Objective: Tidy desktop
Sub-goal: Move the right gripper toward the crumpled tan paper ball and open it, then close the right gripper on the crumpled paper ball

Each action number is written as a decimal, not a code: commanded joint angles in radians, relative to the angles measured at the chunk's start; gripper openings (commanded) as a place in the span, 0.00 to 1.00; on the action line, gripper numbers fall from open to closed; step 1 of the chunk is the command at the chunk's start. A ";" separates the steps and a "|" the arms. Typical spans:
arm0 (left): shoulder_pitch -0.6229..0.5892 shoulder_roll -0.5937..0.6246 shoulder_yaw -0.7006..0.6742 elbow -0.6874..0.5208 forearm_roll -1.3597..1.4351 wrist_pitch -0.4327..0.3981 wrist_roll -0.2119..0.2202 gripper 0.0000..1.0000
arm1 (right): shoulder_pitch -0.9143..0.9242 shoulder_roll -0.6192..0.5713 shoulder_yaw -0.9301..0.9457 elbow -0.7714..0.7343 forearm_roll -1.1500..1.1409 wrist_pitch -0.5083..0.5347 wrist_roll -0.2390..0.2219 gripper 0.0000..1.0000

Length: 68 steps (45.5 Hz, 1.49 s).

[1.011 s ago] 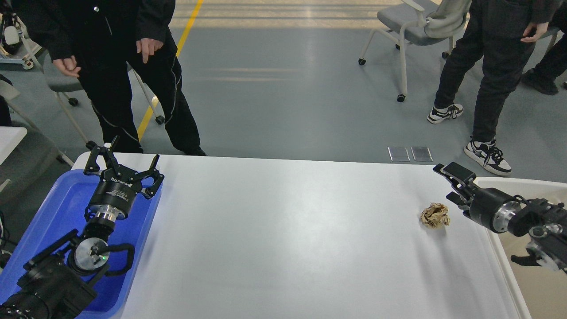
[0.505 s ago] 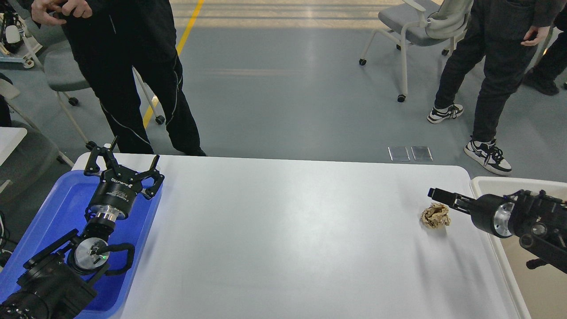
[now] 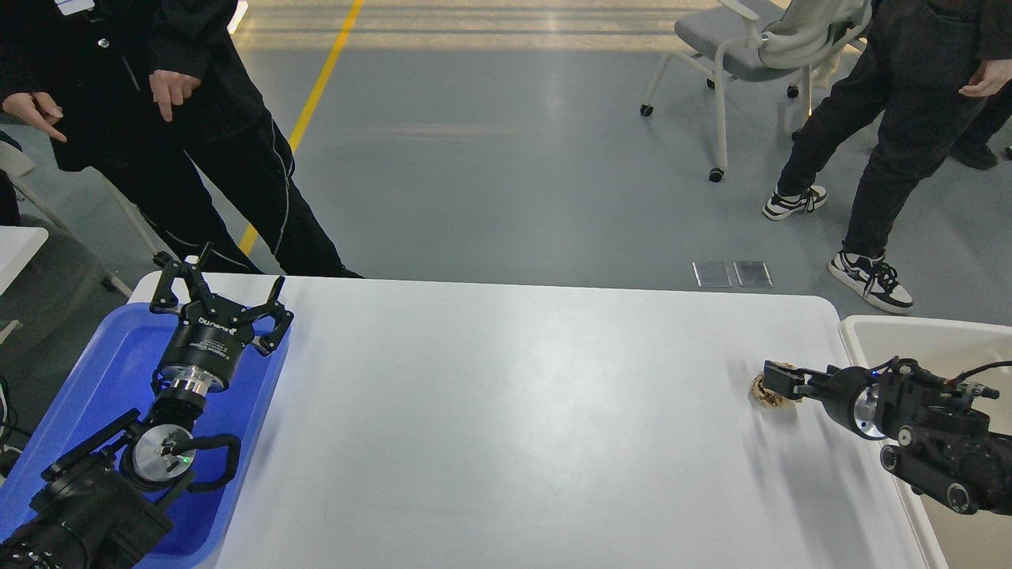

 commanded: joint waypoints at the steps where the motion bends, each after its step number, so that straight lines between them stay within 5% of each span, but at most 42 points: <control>1: -0.001 0.000 0.001 0.000 0.000 0.001 0.000 1.00 | 0.000 0.067 -0.030 -0.081 0.001 -0.028 0.000 1.00; 51: -0.001 0.000 0.001 0.000 0.000 0.000 0.000 1.00 | -0.006 0.332 -0.117 -0.462 0.033 -0.031 0.000 1.00; 68: -0.001 0.000 0.001 0.000 0.000 0.000 0.000 1.00 | -0.006 0.341 -0.160 -0.475 0.055 -0.034 0.000 1.00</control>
